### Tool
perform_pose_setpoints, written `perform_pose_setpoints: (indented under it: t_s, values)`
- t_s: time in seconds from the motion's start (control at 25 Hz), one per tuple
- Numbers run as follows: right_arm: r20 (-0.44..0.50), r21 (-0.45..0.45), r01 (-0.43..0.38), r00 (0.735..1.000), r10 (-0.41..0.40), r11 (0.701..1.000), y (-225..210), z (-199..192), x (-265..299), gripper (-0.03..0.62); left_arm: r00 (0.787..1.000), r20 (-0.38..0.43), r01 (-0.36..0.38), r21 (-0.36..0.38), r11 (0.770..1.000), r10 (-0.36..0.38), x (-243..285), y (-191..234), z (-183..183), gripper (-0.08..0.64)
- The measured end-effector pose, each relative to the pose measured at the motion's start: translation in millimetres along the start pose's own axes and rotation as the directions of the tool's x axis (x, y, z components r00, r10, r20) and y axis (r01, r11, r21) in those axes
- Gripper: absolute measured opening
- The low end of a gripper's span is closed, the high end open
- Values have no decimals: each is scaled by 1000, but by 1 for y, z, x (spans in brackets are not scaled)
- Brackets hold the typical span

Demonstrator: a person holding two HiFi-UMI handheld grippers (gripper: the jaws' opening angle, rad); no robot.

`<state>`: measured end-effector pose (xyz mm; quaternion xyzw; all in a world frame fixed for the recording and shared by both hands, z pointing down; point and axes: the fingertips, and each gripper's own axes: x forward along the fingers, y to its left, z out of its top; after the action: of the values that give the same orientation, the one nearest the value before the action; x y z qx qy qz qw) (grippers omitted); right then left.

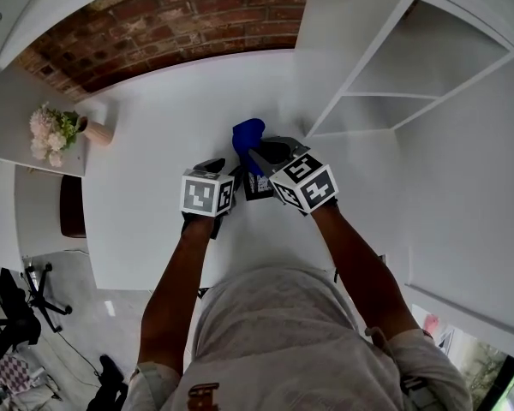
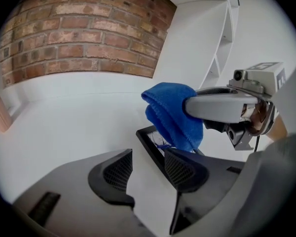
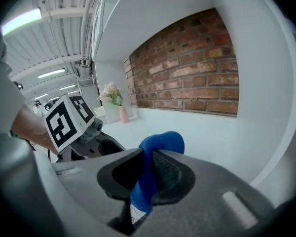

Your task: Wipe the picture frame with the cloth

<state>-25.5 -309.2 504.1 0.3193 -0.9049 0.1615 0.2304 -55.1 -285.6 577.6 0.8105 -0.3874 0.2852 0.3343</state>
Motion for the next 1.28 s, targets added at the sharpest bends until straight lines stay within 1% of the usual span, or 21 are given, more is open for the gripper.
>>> perform_pose_setpoints:
  t_s: [0.32,0.56,0.72,1.0,1.16,1.28]
  values:
    - [-106,41,7,994,-3,999,-3,-22,27,45,1000,-31,1,16,1000,-1,7,2,-8,198]
    - [-147,49,0,989,7,999,-3,-33,37,44,999,-52,1,32,999,0,12,2,-15,198]
    - [-169,48,9,986,0,999,-6,-39,42,46,999,-53,4,30,1000,-2,13,2,-15,198]
    - [-207,54,78,976,-65,995,-24,-48,35,46,999,-50,4,18,1000,-3,13,4,-16,202]
    - [-234,69,136,965,-116,988,-42,-56,22,46,999,-47,3,13,1000,-3,13,4,-16,204]
    - [-248,71,164,958,-142,984,-52,-60,12,46,999,-45,3,11,1000,-3,13,4,-17,204]
